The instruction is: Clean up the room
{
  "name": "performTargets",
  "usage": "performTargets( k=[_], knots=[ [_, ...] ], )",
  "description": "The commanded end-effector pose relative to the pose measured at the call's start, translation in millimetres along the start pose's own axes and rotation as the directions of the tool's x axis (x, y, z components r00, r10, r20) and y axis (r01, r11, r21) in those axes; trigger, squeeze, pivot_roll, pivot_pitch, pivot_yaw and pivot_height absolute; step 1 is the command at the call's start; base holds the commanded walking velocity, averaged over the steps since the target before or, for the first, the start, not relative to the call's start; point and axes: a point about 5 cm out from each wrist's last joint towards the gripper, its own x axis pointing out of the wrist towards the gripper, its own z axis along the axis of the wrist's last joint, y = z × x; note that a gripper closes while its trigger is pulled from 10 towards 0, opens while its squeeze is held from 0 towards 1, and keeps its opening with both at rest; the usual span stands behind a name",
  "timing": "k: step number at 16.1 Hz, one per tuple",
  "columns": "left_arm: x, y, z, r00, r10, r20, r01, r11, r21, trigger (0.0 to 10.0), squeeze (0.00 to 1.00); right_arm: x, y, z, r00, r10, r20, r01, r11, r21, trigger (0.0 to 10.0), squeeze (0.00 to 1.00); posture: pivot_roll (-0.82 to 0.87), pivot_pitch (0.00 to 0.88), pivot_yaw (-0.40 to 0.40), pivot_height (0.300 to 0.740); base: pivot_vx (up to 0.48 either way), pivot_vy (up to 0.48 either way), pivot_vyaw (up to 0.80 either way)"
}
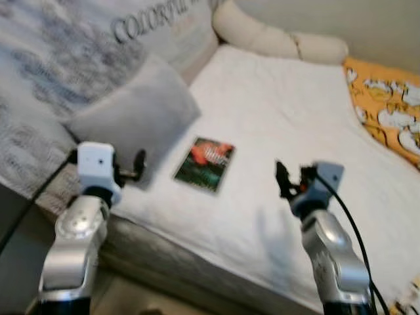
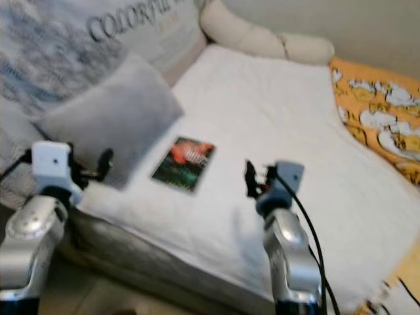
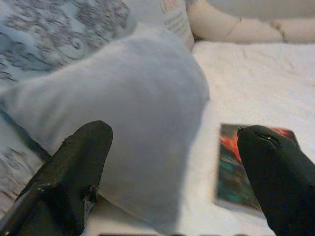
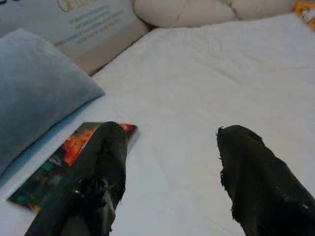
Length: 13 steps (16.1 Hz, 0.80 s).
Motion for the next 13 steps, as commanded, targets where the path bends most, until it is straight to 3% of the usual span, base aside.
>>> performTargets(
  k=[1,6,9,11,13],
  knots=[
    [2.5,-13.1,0.3,0.999,-0.046,0.002,0.046,0.999,0.003,10.0,0.00,-0.7,-14.6,-0.8,0.998,-0.060,-0.009,0.060,0.998,0.010,10.0,0.00,0.11,0.000,-0.013,0.740,0.000,-0.480,0.00],
    [5.8,2.1,6.3,1.000,-0.021,0.014,0.021,0.999,0.032,10.0,0.00,3.3,-9.5,-0.2,0.999,-0.030,-0.012,0.029,0.998,-0.049,10.0,0.00,0.11,0.000,-0.023,0.740,0.000,-0.480,0.00],
    [5.1,-1.4,2.3,0.999,-0.038,-0.001,0.038,0.998,0.051,10.0,0.00,4.6,-19.3,-5.0,0.996,-0.089,-0.023,0.089,0.996,-0.009,10.0,0.00,0.12,0.000,-0.006,0.740,0.000,-0.480,0.00],
    [4.5,-2.2,1.3,0.998,-0.067,-0.006,0.067,0.994,0.087,10.0,0.00,7.2,-13.4,-11.4,0.995,-0.087,-0.058,0.085,0.996,-0.040,10.0,0.00,0.13,0.000,-0.028,0.740,0.000,-0.328,0.00],
    [5.3,0.7,1.6,0.998,-0.064,-0.009,0.065,0.996,0.061,10.0,0.00,5.3,-13.7,-11.0,0.993,-0.093,-0.067,0.087,0.993,-0.080,10.0,0.00,0.12,0.000,-0.020,0.740,0.000,0.000,0.00]
  ],
)
